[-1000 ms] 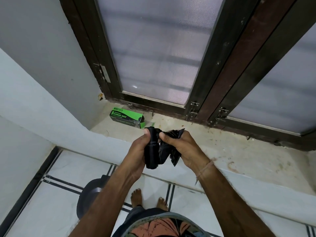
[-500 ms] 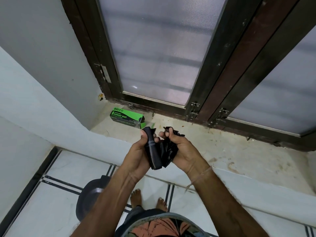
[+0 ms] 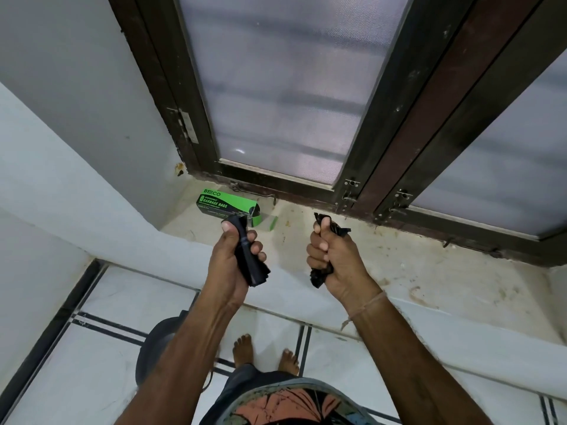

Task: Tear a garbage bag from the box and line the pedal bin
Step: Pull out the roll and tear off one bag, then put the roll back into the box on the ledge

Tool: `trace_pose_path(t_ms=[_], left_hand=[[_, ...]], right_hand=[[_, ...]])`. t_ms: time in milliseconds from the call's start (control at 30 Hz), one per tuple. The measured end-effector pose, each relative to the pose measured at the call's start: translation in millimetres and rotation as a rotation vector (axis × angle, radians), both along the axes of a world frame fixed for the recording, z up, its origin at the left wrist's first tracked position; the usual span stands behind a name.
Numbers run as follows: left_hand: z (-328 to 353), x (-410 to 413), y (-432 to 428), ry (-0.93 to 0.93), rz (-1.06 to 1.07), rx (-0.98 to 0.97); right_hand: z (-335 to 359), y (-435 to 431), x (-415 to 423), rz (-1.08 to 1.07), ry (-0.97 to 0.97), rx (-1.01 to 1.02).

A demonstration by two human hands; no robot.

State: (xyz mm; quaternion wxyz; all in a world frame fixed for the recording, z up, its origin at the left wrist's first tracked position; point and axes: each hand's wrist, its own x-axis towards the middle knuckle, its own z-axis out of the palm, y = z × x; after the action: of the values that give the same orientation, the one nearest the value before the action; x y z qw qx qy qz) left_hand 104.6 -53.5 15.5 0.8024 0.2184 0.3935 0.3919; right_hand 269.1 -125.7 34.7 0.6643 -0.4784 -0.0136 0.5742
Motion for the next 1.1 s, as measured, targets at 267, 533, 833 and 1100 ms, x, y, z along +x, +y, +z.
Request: trace_pose_path(t_ms=[267,533,833,1100], left_hand=[[-10.8,-5.1,7.9,-0.066,-0.033,-0.114],[-18.3,-2.5,40.9,-0.059,-0.109,0.049],[-36.5,-26.6,104.4,1.181,-0.247,1.063],[-56.7,-25.1,157.7,1.572,-0.734,1.417]], right_hand=[[-4.5,0.9,-3.2,0.25,-0.273,-0.128],[-16.3,15.8,-31.7,0.405,-0.403,-0.047],[-26.1,30.4,-16.3,0.035,-0.465,-0.041],[-39.8,28.2,-20.1,-0.1,-0.494,-0.114]])
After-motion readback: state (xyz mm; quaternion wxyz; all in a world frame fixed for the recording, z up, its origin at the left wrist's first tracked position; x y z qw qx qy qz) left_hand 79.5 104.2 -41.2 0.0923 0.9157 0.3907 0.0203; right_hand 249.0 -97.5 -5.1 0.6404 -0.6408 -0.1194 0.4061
